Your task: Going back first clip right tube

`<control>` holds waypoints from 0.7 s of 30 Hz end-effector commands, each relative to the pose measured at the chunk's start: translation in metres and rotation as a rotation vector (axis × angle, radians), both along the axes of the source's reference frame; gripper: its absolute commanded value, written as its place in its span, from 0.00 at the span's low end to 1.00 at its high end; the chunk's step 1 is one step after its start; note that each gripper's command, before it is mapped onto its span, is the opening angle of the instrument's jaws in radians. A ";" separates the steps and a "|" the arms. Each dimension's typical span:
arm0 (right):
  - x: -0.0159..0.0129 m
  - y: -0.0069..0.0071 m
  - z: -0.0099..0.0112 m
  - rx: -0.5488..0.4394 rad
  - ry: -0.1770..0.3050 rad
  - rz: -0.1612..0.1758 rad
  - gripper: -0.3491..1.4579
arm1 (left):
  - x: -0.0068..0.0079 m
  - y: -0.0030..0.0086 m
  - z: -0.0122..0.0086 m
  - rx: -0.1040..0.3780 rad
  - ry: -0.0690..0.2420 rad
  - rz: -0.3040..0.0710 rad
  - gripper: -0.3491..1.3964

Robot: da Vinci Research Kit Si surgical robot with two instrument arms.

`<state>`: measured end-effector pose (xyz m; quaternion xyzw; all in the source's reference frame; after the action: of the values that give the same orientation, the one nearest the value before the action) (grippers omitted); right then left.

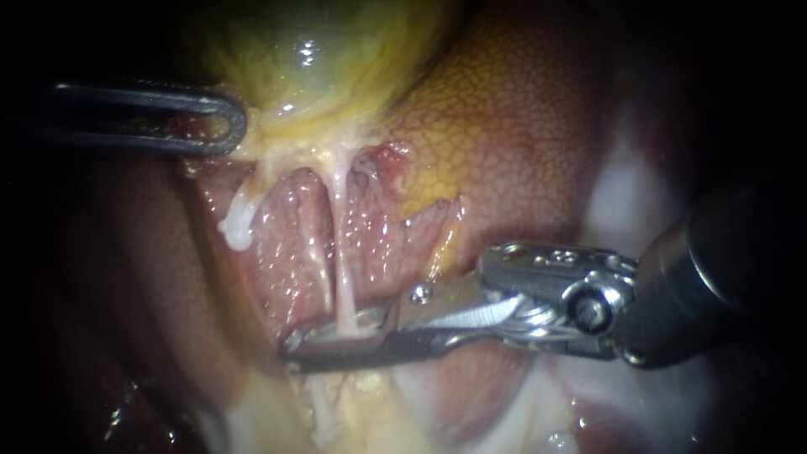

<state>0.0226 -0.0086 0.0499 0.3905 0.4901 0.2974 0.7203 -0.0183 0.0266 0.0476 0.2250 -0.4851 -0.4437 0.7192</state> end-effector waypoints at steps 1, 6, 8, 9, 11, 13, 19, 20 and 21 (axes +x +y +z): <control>0.0000 0.0000 0.0000 0.000 0.001 0.000 0.00 | 0.0000 0.0000 0.0000 0.000 0.000 0.000 0.00; -0.0001 0.0001 0.0001 0.004 0.007 -0.010 0.00 | 0.0000 0.0000 0.0000 0.000 0.000 0.000 0.00; -0.0001 0.0001 0.0004 -0.003 0.008 -0.010 0.16 | 0.0000 0.0000 0.0000 0.000 0.000 0.000 0.00; -0.0001 0.0002 0.0005 -0.014 0.013 -0.011 0.23 | 0.0000 0.0000 0.0000 0.000 0.000 0.000 0.00; -0.0001 0.0002 0.0011 -0.050 0.021 -0.014 0.35 | 0.0000 0.0000 0.0001 0.000 0.000 0.000 0.00; -0.0001 0.0003 0.0018 -0.092 0.021 -0.001 0.42 | 0.0000 0.0000 0.0001 0.000 0.000 0.000 0.00; -0.0004 0.0008 0.0041 -0.164 0.002 0.039 0.47 | 0.0000 0.0000 0.0001 -0.001 0.000 0.000 0.00; -0.0005 0.0009 0.0045 -0.182 0.000 0.041 0.47 | 0.0000 0.0000 0.0001 -0.001 0.000 0.000 0.00; -0.0006 0.0009 0.0047 -0.194 0.000 0.041 0.47 | 0.0000 0.0000 0.0001 -0.001 0.000 0.000 0.00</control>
<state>0.0218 -0.0076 0.0549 0.3053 0.5260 0.2595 0.7502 -0.0183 0.0266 0.0477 0.2251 -0.4850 -0.4434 0.7193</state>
